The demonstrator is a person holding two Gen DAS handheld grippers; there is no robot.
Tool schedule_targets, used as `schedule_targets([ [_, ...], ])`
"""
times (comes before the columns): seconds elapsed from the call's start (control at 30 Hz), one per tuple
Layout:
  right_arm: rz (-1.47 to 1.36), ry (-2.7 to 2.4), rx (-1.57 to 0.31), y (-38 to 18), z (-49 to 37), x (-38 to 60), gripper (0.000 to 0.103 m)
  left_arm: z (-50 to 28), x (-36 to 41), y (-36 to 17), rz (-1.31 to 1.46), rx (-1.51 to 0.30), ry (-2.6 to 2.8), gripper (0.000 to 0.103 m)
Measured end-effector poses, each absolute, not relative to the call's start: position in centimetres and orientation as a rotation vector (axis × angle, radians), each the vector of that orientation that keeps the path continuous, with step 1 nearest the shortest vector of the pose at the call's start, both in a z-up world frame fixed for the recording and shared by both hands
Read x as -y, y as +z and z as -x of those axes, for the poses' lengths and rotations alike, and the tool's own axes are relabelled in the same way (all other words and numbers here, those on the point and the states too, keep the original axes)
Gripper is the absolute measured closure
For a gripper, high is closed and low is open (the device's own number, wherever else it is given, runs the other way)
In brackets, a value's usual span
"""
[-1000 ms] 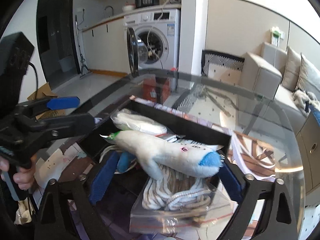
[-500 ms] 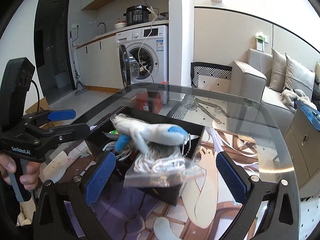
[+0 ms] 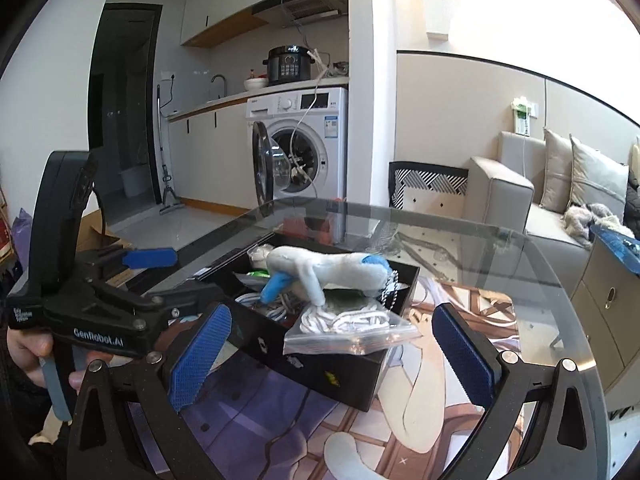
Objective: Organize soft objects
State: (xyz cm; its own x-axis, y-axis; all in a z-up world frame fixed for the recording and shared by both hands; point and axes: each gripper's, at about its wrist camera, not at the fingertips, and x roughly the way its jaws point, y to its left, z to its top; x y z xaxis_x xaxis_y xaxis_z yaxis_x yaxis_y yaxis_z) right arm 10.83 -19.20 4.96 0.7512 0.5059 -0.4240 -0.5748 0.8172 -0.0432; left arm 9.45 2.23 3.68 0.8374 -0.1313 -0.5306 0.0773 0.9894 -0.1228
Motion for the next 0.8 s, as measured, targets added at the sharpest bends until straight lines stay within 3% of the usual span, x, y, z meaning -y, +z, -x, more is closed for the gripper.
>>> schedule_targets([
  [0.8,0.165,0.578,-0.419,4.2,-11.07,19.13,0.001,-9.51,-1.98,2.75,0.075,-0.482,-0.075,0.0],
])
